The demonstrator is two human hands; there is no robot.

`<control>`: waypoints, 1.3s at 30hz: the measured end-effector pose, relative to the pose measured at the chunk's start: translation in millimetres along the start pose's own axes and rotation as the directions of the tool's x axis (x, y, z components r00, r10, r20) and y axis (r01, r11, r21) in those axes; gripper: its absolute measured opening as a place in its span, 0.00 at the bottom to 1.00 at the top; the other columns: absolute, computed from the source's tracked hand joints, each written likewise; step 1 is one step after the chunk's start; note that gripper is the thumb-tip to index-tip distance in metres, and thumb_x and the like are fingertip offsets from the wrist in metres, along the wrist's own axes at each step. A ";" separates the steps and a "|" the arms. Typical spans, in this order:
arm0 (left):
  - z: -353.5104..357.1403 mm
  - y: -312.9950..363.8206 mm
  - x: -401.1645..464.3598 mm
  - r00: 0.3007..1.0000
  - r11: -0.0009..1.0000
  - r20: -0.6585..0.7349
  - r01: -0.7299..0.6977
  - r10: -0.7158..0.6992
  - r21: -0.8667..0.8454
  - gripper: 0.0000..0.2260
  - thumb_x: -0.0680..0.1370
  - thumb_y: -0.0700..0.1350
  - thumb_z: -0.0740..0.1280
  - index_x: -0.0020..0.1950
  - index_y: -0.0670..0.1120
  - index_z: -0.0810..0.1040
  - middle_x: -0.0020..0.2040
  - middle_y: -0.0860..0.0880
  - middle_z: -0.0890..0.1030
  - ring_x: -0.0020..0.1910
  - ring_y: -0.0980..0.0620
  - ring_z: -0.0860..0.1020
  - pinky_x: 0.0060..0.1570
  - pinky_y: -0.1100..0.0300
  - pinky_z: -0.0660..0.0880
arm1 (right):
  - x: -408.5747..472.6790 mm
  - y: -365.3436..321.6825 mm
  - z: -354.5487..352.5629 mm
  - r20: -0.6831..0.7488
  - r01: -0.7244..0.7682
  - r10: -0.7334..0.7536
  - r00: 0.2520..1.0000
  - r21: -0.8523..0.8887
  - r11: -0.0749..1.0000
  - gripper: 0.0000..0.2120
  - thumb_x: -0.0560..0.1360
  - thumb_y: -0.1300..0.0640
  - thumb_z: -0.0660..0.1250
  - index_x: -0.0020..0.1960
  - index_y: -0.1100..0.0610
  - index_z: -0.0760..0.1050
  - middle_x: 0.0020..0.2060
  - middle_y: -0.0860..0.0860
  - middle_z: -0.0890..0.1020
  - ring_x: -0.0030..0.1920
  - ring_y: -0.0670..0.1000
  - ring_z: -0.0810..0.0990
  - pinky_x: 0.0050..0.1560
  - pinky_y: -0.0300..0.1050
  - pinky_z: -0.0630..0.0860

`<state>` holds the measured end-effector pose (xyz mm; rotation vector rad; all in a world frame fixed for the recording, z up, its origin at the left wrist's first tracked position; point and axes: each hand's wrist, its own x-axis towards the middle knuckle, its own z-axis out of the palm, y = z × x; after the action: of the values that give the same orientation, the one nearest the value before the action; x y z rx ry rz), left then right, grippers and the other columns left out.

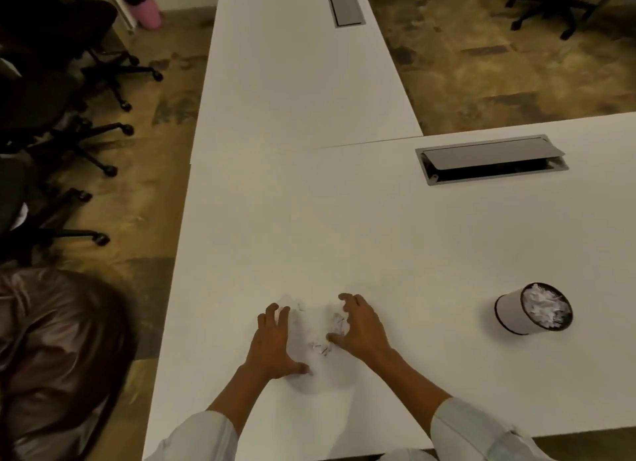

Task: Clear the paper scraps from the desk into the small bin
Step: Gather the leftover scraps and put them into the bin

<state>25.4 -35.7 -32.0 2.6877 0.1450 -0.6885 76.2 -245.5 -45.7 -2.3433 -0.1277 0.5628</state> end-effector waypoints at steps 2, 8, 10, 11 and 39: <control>0.3 -2.6 4.1 1.000 0.999 0.023 -0.022 0.021 0.044 0.65 0.51 0.73 0.73 0.77 0.46 0.45 0.77 0.43 0.44 0.76 0.40 0.47 0.74 0.47 0.61 | 5.8 7.9 -12.0 -0.069 0.023 -0.028 0.997 -0.076 0.997 0.41 0.63 0.43 0.78 0.71 0.53 0.65 0.65 0.52 0.72 0.64 0.53 0.74 0.61 0.48 0.75; 6.8 2.4 26.8 0.960 0.966 0.224 -0.204 0.167 0.157 0.69 0.53 0.70 0.75 0.76 0.49 0.32 0.76 0.41 0.30 0.75 0.38 0.30 0.75 0.44 0.38 | 24.1 23.8 -30.8 0.236 0.060 0.012 0.972 -0.295 0.954 0.59 0.64 0.38 0.75 0.79 0.57 0.42 0.80 0.55 0.42 0.79 0.55 0.39 0.78 0.60 0.43; 9.9 8.0 30.1 0.947 0.944 0.237 -0.264 0.215 0.196 0.68 0.55 0.70 0.75 0.76 0.48 0.32 0.77 0.40 0.32 0.75 0.39 0.32 0.75 0.46 0.36 | 22.2 21.2 -20.7 0.313 0.143 -0.036 0.949 -0.324 0.935 0.59 0.65 0.38 0.74 0.79 0.58 0.39 0.79 0.55 0.38 0.79 0.55 0.36 0.77 0.59 0.40; 12.1 10.6 30.2 0.945 0.939 0.228 -0.281 0.235 0.198 0.66 0.56 0.69 0.75 0.76 0.48 0.34 0.78 0.41 0.34 0.76 0.39 0.33 0.75 0.47 0.37 | 18.9 20.1 -14.2 0.341 0.187 -0.066 0.938 -0.337 0.923 0.58 0.66 0.38 0.73 0.79 0.57 0.39 0.79 0.55 0.39 0.79 0.54 0.36 0.78 0.58 0.40; -8.9 89.8 48.6 0.963 0.907 -0.210 -0.235 0.168 -0.351 0.09 0.71 0.32 0.68 0.37 0.44 0.85 0.37 0.49 0.86 0.35 0.56 0.81 0.38 0.73 0.75 | -41.2 50.5 -89.7 -0.090 -0.236 0.414 0.906 0.704 0.670 0.05 0.70 0.66 0.75 0.44 0.59 0.86 0.40 0.55 0.87 0.42 0.52 0.87 0.46 0.41 0.83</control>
<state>88.6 -115.4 -19.6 2.3466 0.0347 -0.3192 74.5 -349.1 -6.1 -1.6722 0.5535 0.3874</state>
